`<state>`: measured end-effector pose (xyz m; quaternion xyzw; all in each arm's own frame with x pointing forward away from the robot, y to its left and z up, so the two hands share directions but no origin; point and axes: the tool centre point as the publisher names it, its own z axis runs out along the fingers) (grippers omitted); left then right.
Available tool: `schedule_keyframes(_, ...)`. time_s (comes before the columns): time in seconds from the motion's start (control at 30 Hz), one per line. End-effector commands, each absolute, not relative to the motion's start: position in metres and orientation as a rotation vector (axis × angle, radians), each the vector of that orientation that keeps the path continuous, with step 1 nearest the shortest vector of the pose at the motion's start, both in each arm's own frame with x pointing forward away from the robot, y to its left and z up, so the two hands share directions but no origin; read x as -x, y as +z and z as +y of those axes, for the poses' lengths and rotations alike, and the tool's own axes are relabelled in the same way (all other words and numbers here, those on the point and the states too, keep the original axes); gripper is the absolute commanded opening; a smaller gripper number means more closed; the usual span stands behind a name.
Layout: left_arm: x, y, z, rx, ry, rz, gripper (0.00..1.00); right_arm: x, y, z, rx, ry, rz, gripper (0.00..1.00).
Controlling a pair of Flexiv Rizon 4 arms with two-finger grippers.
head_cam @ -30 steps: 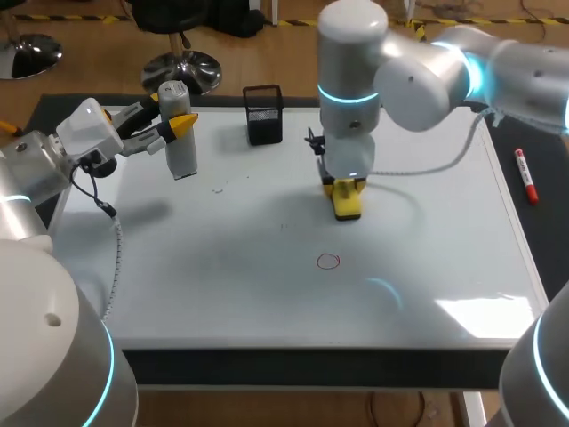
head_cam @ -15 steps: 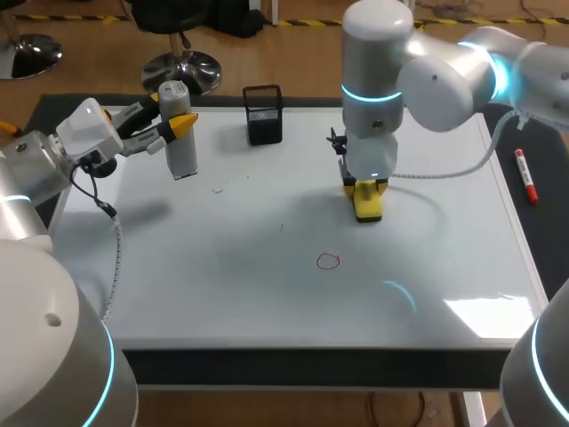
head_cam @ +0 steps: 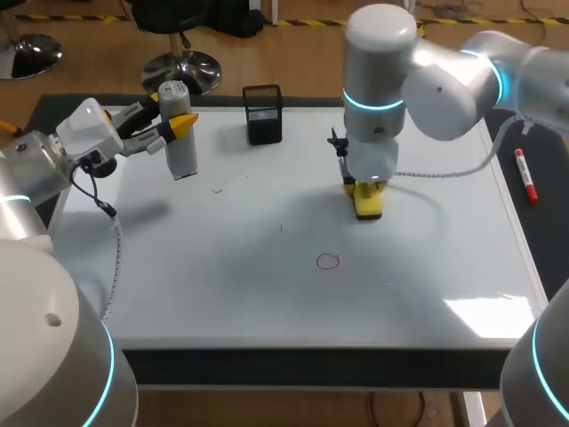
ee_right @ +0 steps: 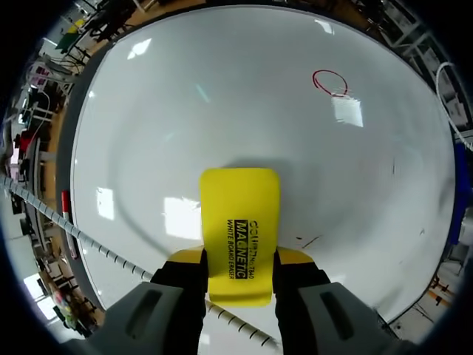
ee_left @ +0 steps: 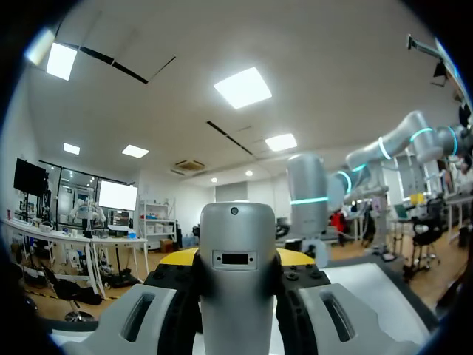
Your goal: Pick up the inspection probe, press it on each red-marked spot on the whiteboard one by one, put down the probe, pick up the eraser, and wipe off all the red marks.
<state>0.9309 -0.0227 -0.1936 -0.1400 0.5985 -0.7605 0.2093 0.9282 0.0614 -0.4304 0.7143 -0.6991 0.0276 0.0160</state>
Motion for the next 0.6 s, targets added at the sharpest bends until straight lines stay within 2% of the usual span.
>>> schedule_keyframes(0.03, -0.931, -0.193, -0.023, 0.389, -2.114, 1.661, 0.0, -0.937, -0.422, 0.054, -2.239, 0.076, -2.165, 0.0)
schedule_keyframes(0.6, -0.931, -0.193, -0.023, 0.389, -2.114, 1.661, 0.0, -0.979, -0.395, 0.012, -2.205, 0.061, -2.2, 0.0)
